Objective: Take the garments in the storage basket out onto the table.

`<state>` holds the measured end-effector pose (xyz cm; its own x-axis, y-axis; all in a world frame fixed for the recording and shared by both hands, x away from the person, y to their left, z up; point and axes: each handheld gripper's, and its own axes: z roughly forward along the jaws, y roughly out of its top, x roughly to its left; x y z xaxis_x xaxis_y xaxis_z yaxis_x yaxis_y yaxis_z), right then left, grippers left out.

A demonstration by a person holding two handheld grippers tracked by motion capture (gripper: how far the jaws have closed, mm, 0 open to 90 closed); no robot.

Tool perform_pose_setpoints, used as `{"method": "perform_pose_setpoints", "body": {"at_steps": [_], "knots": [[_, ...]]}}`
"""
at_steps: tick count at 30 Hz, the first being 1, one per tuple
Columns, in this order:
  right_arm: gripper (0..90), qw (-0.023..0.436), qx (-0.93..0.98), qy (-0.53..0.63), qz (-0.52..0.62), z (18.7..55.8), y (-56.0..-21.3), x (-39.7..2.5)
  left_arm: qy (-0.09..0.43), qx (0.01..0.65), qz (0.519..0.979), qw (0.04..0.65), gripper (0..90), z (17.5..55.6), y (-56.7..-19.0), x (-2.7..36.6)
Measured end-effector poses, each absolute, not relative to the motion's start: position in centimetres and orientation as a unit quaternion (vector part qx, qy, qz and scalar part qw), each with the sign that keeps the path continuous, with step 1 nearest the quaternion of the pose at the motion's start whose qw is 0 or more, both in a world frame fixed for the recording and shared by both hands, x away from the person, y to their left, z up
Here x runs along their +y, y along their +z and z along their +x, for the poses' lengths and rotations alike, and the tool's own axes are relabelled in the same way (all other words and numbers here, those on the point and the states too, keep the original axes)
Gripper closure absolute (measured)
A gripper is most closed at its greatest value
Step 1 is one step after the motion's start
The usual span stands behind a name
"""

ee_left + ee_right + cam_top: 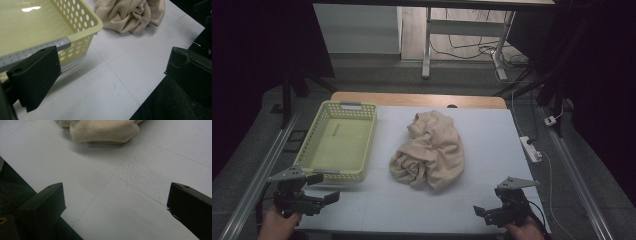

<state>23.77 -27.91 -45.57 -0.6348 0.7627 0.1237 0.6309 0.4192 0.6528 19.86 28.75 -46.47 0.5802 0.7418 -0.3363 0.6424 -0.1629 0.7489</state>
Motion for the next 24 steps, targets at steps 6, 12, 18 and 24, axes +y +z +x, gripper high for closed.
{"method": "perform_pose_setpoints", "body": {"at_steps": [6, 12, 18, 24], "knots": [[1.3, 0.096, 0.837, 0.342, 0.417, 23.8, -45.6, -27.9, 0.057, 0.467, 0.752, 0.462, 0.0, 18.8, -46.8, 29.7], [1.3, 0.096, 0.837, 0.342, 0.417, 23.8, -45.6, -27.9, 0.067, 0.478, 0.747, 0.456, 0.0, 17.8, -47.2, 30.4], [1.3, 0.096, 0.838, 0.339, 0.416, 23.8, -45.6, -27.9, 0.077, 0.488, 0.746, 0.446, 0.0, 17.2, -47.5, 30.8], [1.2, 0.098, 0.838, 0.339, 0.415, 23.8, -45.6, -27.8, 0.088, 0.494, 0.753, 0.425, 0.0, 16.7, -47.6, 30.9]]}}
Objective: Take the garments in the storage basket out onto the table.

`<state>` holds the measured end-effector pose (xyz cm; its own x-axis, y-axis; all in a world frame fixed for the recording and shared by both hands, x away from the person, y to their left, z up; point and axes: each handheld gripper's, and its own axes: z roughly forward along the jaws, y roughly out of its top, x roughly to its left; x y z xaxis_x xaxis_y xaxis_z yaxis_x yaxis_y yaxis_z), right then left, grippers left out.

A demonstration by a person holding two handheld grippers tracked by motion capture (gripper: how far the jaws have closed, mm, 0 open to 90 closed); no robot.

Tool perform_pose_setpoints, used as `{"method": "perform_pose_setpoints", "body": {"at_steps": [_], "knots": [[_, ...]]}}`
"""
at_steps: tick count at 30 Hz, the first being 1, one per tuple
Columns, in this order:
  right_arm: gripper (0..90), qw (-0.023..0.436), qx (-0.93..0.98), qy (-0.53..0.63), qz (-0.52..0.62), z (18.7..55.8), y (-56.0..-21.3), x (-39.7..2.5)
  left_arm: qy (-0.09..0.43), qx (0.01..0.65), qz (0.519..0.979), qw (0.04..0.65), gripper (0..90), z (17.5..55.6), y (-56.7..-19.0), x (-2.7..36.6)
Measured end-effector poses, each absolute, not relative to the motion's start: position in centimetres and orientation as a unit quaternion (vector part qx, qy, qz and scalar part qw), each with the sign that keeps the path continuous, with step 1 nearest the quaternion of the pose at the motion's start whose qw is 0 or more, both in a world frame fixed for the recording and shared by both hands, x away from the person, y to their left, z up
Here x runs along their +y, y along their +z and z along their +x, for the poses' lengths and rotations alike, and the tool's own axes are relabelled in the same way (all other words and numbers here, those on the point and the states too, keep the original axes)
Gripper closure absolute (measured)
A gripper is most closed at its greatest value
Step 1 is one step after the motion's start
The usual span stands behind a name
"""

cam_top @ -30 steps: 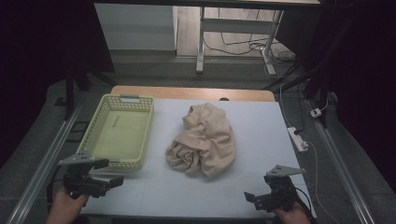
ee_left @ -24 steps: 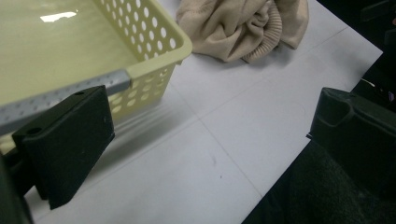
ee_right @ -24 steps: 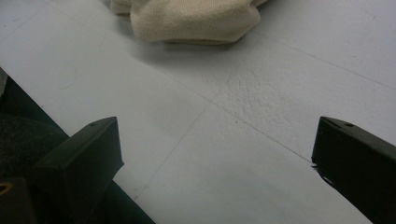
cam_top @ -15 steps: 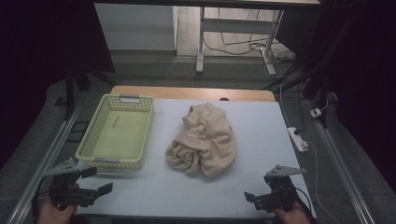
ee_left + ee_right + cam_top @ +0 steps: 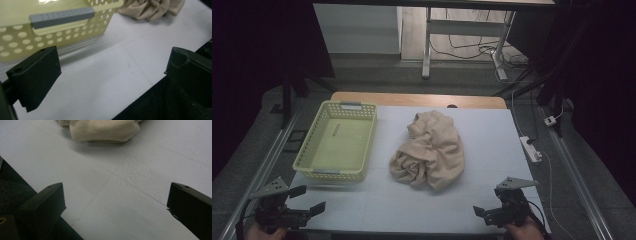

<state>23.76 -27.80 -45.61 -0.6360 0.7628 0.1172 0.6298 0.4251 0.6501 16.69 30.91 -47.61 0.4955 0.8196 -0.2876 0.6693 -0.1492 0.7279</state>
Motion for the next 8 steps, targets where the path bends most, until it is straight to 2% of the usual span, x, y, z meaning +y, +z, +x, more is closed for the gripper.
{"method": "perform_pose_setpoints", "body": {"at_steps": [8], "knots": [[1.3, 0.101, 0.841, 0.335, 0.413, 23.73, -45.62, -27.70, 0.083, 0.508, 0.756, 0.404, 0.0, 16.67, -47.75, 30.95]]}}
